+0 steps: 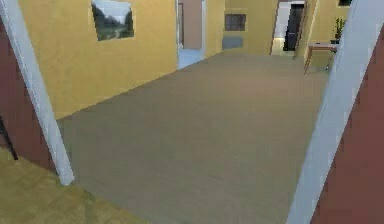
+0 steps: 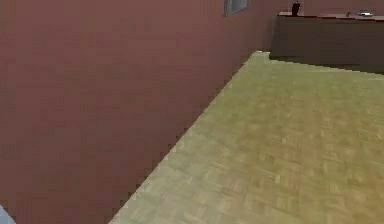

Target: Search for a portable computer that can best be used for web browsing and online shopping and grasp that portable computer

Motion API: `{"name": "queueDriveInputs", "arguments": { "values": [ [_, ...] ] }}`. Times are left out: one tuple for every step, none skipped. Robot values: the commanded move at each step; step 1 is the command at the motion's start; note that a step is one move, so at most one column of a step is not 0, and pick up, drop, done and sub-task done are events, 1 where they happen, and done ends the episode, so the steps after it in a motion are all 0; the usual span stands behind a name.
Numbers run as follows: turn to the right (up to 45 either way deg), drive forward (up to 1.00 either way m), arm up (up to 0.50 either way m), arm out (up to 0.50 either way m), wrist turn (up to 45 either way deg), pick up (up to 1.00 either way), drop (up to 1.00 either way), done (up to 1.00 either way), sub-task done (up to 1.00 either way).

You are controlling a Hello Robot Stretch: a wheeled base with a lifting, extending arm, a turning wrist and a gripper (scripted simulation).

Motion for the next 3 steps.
{"name": "queueDriveInputs", "arguments": {
  "values": [
    [0.0,1.0,0.0,0.0,0.0,0.0,0.0,0.0,0.0],
    [0.0,1.0,0.0,0.0,0.0,0.0,0.0,0.0,0.0],
    [0.0,1.0,0.0,0.0,0.0,0.0,0.0,0.0,0.0]
  ]
}}
